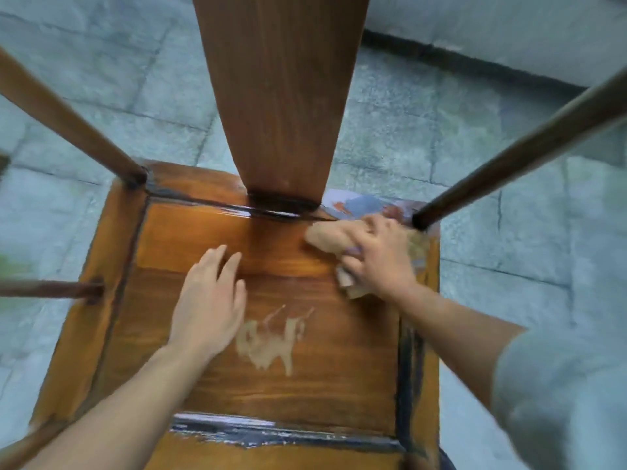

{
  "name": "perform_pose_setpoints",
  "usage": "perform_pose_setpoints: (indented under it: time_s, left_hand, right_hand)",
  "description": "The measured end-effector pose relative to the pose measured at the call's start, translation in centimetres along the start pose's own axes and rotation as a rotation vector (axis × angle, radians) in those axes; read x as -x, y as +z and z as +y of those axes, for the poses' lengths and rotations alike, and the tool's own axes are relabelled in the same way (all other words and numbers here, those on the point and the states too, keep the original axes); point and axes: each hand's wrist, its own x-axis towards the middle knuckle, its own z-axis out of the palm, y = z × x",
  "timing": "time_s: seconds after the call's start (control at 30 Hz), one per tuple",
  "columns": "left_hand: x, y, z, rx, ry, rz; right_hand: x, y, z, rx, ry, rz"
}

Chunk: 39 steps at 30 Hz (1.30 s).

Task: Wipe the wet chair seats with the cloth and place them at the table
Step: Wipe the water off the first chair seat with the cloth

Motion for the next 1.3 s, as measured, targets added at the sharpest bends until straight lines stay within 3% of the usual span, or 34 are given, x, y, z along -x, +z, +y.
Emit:
perform_pose_setpoints:
  time_s: [0.1,0.2,0.27,0.4,0.6,0.67,0.8,0.87,0.97,1.07,1.2,1.23,1.3]
  left_hand:
    - [-3.2,0.9,0.2,-0.053,0.180,-0.055]
    - [-4.5,0.3,-2.0,-0.084,0.319,-0.073]
    - [-5.1,0.2,-3.9,-0.175,0.430,-0.095]
    - [-6.2,0.5,-6.0,-0.207,0.564,-0.143]
    - [-6.0,-0.1,-5.1,-0.186,0.497,-0.189]
    - [-6.1,-0.7,-4.2,-0.239,0.477,-0.193]
    - [-7.0,-1.8,-3.1,-0.306,0.450,-0.218]
    - [-7.2,-1.9,-2.9,-0.333,0.439,-0.230]
    - [-6.6,-1.8,-2.7,-0.320,0.404,-0.249]
    - [-6.0,-1.8,-2.0,-0.294,0.405,-0.231]
    - [-6.7,-2.3,-2.3,-0.309,0.433,-0.269]
    - [-6.9,-2.5,-2.7,-0.307,0.442,-0.277]
    - [-6.7,-2.6,-3.2,-0.293,0.464,-0.267]
  right_hand:
    - [2.3,-0.2,5.1,-0.005,0.478,0.151]
    - [3.5,1.3,4.9,-0.281,1.079,0.379]
    - [3.7,1.9,2.5,-0.260,1.178,0.420]
    - [5.8,3.9,-3.3,0.038,0.983,0.423]
    - [14.8,7.2,-10.5,0.008,0.816,0.269]
    - [17.8,7.4,-10.0,-0.004,0.926,0.258]
    - [19.7,5.6,-3.8,-0.122,1.410,0.320]
    - [19.7,5.3,-2.2,-0.201,1.398,0.377]
    - [19.6,6.9,-5.7,-0.214,1.376,0.426]
    - [20.5,8.7,-12.5,-0.112,1.168,0.384]
    - [26.1,10.5,-16.8,-0.102,0.653,0.072]
    - [27.2,10.7,-16.5,-0.110,0.636,0.071]
    - [28.0,10.8,-15.5,-0.125,0.857,0.215]
